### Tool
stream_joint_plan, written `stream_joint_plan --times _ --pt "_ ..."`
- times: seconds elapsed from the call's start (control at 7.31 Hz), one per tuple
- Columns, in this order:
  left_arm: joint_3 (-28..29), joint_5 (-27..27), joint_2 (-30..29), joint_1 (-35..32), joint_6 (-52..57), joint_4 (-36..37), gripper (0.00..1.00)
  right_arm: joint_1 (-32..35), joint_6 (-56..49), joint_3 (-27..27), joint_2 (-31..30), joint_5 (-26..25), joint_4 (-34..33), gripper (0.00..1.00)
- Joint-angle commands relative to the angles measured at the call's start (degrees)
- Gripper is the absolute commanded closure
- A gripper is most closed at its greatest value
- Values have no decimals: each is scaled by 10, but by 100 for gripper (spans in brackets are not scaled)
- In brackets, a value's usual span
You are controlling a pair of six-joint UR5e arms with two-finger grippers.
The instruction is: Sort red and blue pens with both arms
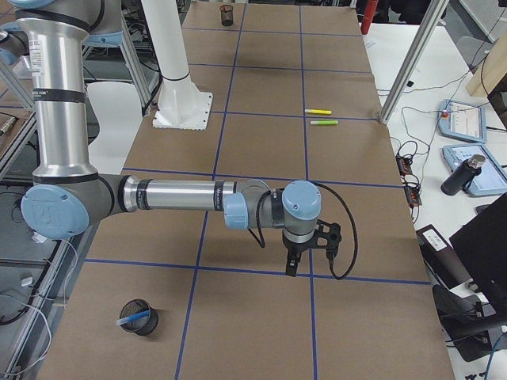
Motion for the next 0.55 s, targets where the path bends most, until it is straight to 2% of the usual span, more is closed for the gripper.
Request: stream_joint_plan --times 0.0,0.41 --pt "-3 -1 1 0 4 -2 0 -13 13 0 9 14 6 0" --pt "-2 -1 2 1 3 -29 0 -13 12 3 3 24 -4 0"
